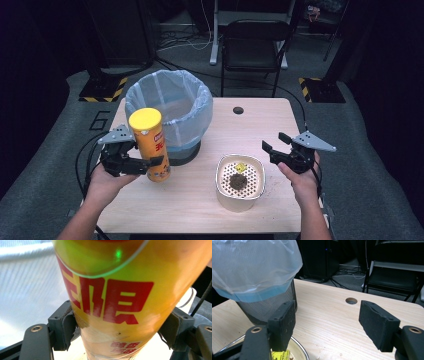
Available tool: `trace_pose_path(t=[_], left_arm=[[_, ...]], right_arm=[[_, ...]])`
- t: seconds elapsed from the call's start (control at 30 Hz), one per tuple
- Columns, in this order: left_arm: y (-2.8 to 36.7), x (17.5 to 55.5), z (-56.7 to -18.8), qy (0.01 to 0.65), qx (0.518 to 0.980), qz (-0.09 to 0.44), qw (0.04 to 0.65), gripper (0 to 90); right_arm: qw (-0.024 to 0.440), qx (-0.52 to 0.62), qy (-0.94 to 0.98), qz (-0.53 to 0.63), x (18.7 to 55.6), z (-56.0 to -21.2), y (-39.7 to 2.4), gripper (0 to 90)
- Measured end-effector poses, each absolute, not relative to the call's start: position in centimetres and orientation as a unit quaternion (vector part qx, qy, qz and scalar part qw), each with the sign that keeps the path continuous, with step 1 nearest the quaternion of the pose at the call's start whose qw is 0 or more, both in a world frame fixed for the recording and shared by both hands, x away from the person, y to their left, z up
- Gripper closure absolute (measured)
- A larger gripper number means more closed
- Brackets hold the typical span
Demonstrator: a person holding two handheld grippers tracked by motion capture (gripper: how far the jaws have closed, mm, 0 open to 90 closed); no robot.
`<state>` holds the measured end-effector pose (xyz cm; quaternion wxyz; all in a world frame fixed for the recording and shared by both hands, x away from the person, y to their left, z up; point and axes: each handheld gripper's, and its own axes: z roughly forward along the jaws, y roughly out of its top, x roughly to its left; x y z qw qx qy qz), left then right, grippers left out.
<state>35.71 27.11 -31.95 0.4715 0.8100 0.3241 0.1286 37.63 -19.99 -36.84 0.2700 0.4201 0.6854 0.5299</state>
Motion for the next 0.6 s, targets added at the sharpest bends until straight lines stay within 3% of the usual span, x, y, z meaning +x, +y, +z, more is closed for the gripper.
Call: trace_pose_path(t=[0.6], left_arm=[[24.8,36.6,-26.4,0.311,0.813,0.123,0.477,24.3]], right_arm=[[0.272,0.428,0.677,0.534,37.6,-36.7,-20.8,29.1]])
